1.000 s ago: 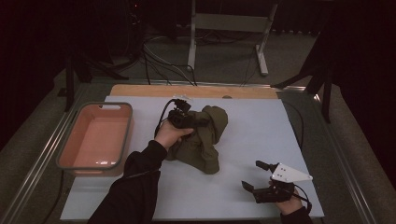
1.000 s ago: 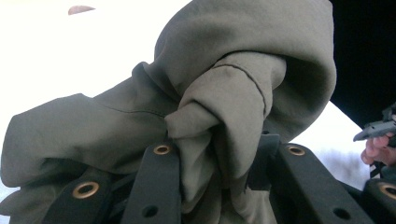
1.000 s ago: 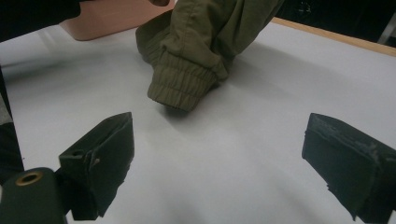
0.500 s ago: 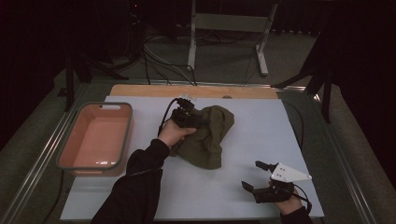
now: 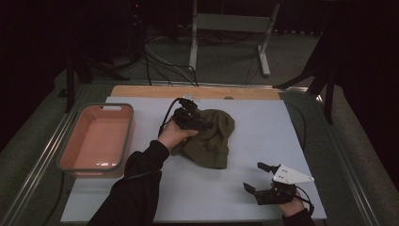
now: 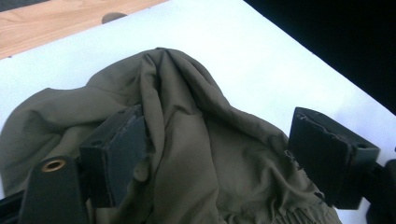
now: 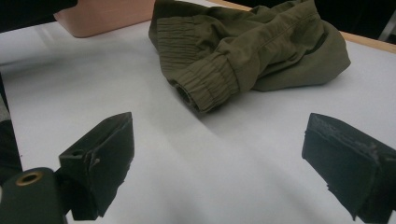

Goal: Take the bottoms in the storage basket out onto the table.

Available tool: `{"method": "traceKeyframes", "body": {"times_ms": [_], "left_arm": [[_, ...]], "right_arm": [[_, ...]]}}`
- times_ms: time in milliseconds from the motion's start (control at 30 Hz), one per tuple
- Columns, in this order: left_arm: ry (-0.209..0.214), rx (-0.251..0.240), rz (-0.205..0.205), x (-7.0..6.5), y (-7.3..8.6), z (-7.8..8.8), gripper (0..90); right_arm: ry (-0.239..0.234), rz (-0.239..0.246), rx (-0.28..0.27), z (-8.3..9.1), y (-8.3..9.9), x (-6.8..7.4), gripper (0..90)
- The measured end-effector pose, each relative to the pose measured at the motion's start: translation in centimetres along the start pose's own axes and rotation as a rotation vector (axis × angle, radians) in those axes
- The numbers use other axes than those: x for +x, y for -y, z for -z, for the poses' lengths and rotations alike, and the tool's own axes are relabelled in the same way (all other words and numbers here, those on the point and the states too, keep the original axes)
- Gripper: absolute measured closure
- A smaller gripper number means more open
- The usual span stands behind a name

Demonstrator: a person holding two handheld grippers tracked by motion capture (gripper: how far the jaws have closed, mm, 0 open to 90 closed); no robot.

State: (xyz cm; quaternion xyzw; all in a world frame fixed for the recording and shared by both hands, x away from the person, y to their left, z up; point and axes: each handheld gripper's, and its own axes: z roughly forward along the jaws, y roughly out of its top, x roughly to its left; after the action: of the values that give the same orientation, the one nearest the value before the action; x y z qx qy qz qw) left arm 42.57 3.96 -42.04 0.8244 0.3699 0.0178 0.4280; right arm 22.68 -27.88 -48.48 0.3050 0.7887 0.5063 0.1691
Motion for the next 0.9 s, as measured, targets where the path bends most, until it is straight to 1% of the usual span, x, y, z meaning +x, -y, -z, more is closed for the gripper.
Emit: {"method": "traceKeyframes", "body": {"times_ms": [133,200,233,267,300,367,400,433,467,500,633,667,733,800,900], "left_arm": [[-0.012,0.004,-0.001,-0.1,-0.1,0.7,16.1],[-0.006,0.001,-0.014,-0.1,-0.1,1.0,15.6],[-0.010,0.005,-0.023,-0.1,-0.1,1.2,13.9],[-0.010,0.009,-0.027,-0.1,-0.1,1.3,9.9],[-0.009,0.009,-0.024,-0.1,-0.1,1.5,9.9],[-0.011,0.015,-0.033,-0.1,0.0,1.8,5.1],[-0.041,0.017,-0.061,-0.2,0.2,2.1,1.6],[-0.054,0.017,-0.074,-0.3,0.3,2.2,0.7],[-0.069,0.013,-0.092,-0.4,0.3,2.4,0.6],[-0.075,0.011,-0.094,-0.4,0.4,2.6,0.6],[-0.074,0.016,-0.093,-0.4,0.5,3.1,0.5],[-0.077,0.022,-0.102,-0.4,0.5,3.3,0.5],[-0.069,0.026,-0.101,-0.4,0.5,3.5,0.5],[-0.079,0.031,-0.110,-0.4,0.5,3.8,0.5],[-0.082,0.033,-0.119,-0.5,0.5,4.2,0.5]], "right_arm": [[0.000,-0.002,0.000,0.0,0.0,0.0,9.7],[-0.001,-0.003,0.001,0.0,0.0,0.0,9.7],[-0.001,-0.001,0.002,-0.1,0.0,0.0,9.7],[-0.002,0.002,0.005,-0.1,0.0,0.0,9.7],[-0.002,0.002,0.005,-0.1,0.0,0.0,9.7],[-0.003,0.002,0.005,-0.2,0.0,0.0,9.7],[-0.003,0.002,0.005,-0.2,0.0,0.0,9.7],[-0.004,0.002,0.009,-0.2,0.0,0.0,9.7],[-0.004,0.002,0.009,-0.3,0.0,0.0,9.7],[-0.004,-0.003,0.010,-0.3,0.0,0.0,9.7],[-0.007,-0.005,0.012,-0.4,0.1,-0.1,9.7],[-0.008,-0.007,0.013,-0.4,0.1,-0.1,9.7],[-0.006,-0.005,0.012,-0.4,0.1,-0.2,9.7],[-0.006,-0.007,0.011,-0.3,0.1,-0.2,9.7],[-0.005,-0.005,0.011,-0.3,0.1,-0.3,9.7]]}}
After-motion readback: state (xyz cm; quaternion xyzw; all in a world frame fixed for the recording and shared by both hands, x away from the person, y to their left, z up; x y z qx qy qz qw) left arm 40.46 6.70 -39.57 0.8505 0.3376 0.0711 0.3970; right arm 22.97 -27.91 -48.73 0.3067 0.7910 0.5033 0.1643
